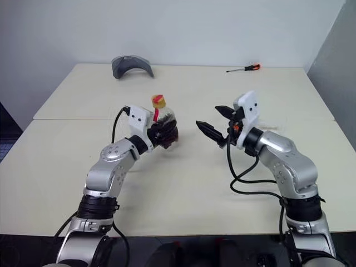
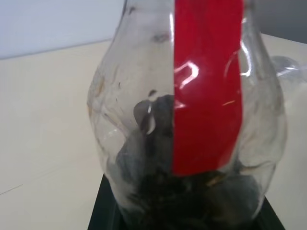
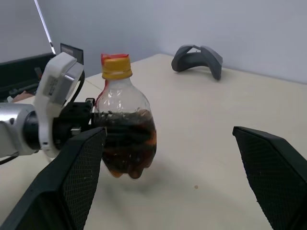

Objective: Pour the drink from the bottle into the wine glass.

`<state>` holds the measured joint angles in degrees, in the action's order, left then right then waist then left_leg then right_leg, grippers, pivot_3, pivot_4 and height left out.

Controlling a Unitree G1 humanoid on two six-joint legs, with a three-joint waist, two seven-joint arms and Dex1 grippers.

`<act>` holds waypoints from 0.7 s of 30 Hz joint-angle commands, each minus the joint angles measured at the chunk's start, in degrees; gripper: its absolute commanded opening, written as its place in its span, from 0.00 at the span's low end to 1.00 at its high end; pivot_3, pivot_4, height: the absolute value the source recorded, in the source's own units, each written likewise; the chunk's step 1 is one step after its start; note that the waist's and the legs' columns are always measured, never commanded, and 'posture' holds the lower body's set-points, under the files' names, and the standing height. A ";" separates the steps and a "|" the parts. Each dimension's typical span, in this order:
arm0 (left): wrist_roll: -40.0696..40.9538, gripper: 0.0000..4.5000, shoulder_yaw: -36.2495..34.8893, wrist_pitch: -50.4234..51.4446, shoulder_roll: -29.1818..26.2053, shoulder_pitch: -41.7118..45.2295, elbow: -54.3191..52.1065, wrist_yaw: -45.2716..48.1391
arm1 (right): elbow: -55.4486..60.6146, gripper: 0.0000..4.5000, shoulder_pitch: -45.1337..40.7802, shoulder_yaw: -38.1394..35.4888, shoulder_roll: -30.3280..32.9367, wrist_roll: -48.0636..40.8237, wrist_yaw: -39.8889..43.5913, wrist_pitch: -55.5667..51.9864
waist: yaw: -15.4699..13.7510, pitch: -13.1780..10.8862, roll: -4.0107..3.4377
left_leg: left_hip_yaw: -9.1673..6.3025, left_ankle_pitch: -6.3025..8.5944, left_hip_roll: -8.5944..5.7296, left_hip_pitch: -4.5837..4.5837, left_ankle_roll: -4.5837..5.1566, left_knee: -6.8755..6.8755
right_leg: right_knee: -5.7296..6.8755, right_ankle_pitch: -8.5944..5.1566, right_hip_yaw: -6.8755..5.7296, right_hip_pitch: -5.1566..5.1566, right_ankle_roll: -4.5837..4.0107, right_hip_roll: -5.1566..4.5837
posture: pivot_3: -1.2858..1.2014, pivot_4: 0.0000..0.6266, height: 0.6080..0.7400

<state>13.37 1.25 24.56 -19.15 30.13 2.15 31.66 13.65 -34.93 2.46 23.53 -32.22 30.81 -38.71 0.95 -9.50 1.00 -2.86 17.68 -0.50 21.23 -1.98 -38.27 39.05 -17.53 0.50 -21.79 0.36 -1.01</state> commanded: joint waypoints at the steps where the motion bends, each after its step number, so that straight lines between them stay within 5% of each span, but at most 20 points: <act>1: 0.31 0.22 1.69 -2.24 -2.09 0.82 -1.98 5.05 | -2.20 1.00 -4.71 1.09 -1.74 0.91 0.85 0.11 | 0.17 0.00 0.00 | 0.00 0.00 0.00 0.05 0.00 -0.01 | 0.01 0.01 0.00 -0.07 -0.01 0.00 | 0.52 0.24 1.00; 5: 0.16 0.21 2.69 -3.27 -2.51 2.12 -0.74 7.42 | -4.13 1.00 -7.44 1.42 -3.44 0.80 1.28 -1.11 | 0.40 0.00 -0.01 | -0.10 -0.01 0.05 0.76 -0.01 -0.57 | 0.34 0.05 -0.16 -0.59 -0.08 0.00 | 0.52 0.24 1.00; 21: -0.68 0.21 5.01 -6.56 -0.56 6.89 4.28 11.37 | -6.90 1.00 -12.65 0.22 -7.96 -1.28 2.27 -6.39 | 0.67 0.00 -0.01 | -0.10 0.02 -0.03 0.73 0.07 -0.69 | 0.59 0.08 -0.15 -0.60 -0.05 -0.07 | 0.52 0.24 1.00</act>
<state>12.55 6.41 19.46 -19.93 35.44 7.83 42.31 6.26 -44.99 4.24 16.19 -32.78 33.48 -45.42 1.63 -9.49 1.00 -2.96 17.69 -0.53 21.96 -1.91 -38.96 39.65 -17.45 0.36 -22.40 0.31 -1.08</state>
